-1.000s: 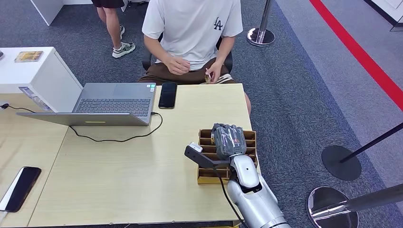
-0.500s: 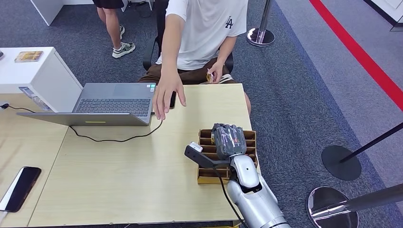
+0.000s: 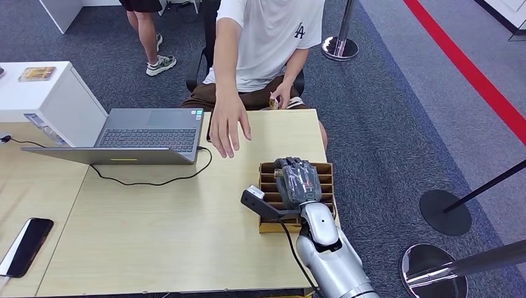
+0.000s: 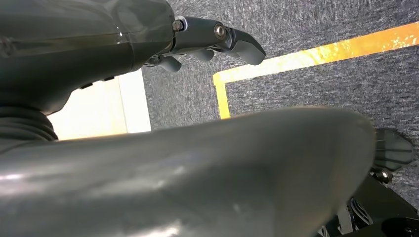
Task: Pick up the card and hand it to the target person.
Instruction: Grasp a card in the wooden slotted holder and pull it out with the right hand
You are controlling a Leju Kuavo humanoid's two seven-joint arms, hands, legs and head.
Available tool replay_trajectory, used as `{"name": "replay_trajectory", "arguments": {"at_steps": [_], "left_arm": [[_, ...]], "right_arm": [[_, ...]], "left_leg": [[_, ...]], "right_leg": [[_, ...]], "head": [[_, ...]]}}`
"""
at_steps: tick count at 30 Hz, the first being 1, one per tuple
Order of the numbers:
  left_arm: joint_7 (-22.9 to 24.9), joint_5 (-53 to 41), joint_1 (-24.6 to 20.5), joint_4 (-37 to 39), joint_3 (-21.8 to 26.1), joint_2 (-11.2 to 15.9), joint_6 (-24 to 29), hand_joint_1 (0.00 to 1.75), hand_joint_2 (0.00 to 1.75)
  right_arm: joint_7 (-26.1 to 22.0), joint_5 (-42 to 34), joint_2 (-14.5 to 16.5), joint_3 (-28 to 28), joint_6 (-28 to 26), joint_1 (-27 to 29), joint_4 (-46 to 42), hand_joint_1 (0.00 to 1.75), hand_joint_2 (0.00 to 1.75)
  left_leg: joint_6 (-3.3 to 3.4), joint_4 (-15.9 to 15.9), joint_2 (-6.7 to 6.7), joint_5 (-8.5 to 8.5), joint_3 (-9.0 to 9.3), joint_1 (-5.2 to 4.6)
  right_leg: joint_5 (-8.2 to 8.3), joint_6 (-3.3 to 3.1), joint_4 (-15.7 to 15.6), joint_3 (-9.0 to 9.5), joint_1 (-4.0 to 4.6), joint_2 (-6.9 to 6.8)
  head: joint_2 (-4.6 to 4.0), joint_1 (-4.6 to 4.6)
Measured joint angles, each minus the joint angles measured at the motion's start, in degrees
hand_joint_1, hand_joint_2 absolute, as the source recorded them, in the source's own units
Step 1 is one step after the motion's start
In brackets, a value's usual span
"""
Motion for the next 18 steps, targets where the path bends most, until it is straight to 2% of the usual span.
{"name": "replay_trajectory", "arguments": {"at_steps": [7, 18], "left_arm": [[0.00, -0.30, 0.00, 0.00, 0.54, 0.00, 0.00, 0.00, 0.00], [0.00, -0.35, 0.00, 0.00, 0.90, 0.00, 0.00, 0.00, 0.00]], "right_arm": [[-0.13, 0.00, 0.01, 0.00, 0.00, -0.09, -0.02, 0.75, 1.75], [-0.15, 0.00, 0.18, 0.00, 0.19, -0.09, -0.01, 0.96, 1.75]], "left_leg": [[0.00, 0.00, 0.00, 0.00, 0.03, 0.00], [0.00, 0.01, 0.00, 0.01, 0.03, 0.00]], "right_leg": [[0.01, 0.00, 0.00, 0.03, 0.00, 0.00], [0.02, 0.00, 0.00, 0.04, 0.00, 0.00]], "head": [[0.00, 0.01], [0.00, 0.00]]}}
